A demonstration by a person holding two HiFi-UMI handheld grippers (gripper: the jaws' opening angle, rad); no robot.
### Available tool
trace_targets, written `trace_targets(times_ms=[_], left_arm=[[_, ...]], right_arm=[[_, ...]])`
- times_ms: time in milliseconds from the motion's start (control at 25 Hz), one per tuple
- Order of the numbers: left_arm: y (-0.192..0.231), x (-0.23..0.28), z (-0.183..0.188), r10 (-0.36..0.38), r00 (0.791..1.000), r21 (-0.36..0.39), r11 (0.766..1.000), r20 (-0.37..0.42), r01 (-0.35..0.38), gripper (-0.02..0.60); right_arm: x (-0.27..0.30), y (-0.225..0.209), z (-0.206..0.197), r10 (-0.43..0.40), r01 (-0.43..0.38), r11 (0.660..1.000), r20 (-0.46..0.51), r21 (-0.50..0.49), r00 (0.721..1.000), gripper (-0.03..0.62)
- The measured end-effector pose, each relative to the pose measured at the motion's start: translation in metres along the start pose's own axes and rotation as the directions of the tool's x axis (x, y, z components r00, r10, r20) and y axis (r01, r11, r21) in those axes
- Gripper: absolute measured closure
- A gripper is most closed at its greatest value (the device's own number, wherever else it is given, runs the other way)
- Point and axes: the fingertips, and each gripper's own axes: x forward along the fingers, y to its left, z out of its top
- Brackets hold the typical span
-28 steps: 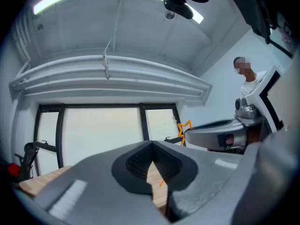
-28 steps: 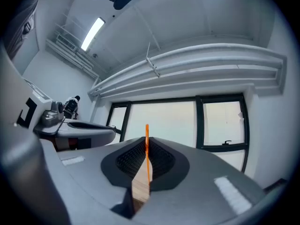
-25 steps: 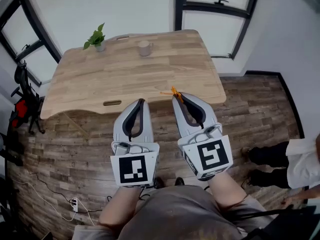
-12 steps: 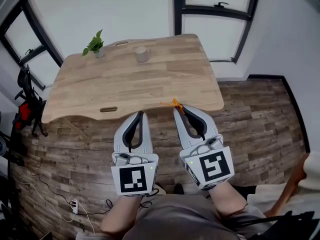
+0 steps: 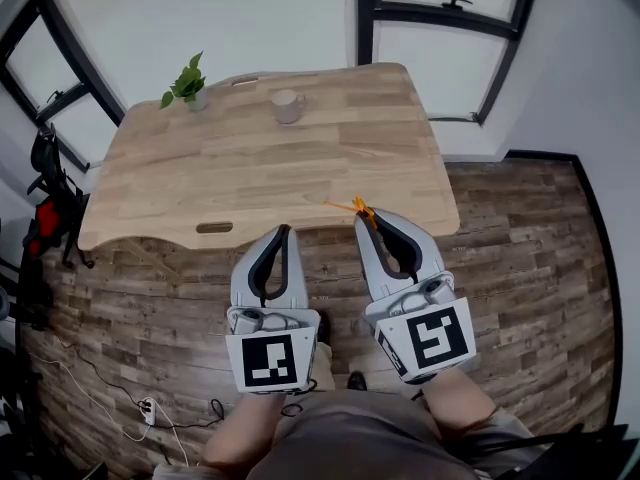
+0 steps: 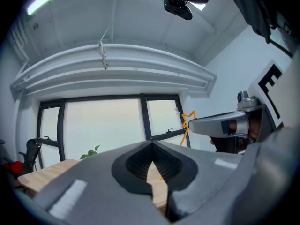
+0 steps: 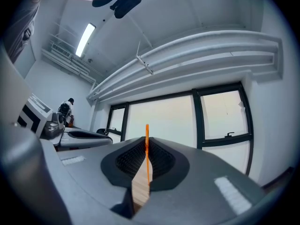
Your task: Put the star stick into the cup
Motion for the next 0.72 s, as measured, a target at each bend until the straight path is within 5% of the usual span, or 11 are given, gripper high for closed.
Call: trace_targets(times_ms=[720], left_arm=[[0.123,0.170,-0.019,-0.075,0.997,0.005,0.997,0.034,0.075,0.581]], right_arm=[[0.207,-0.034,-0.013,-0.048,0.047,0.999,-0.021,-0.016,0.999,0.548]])
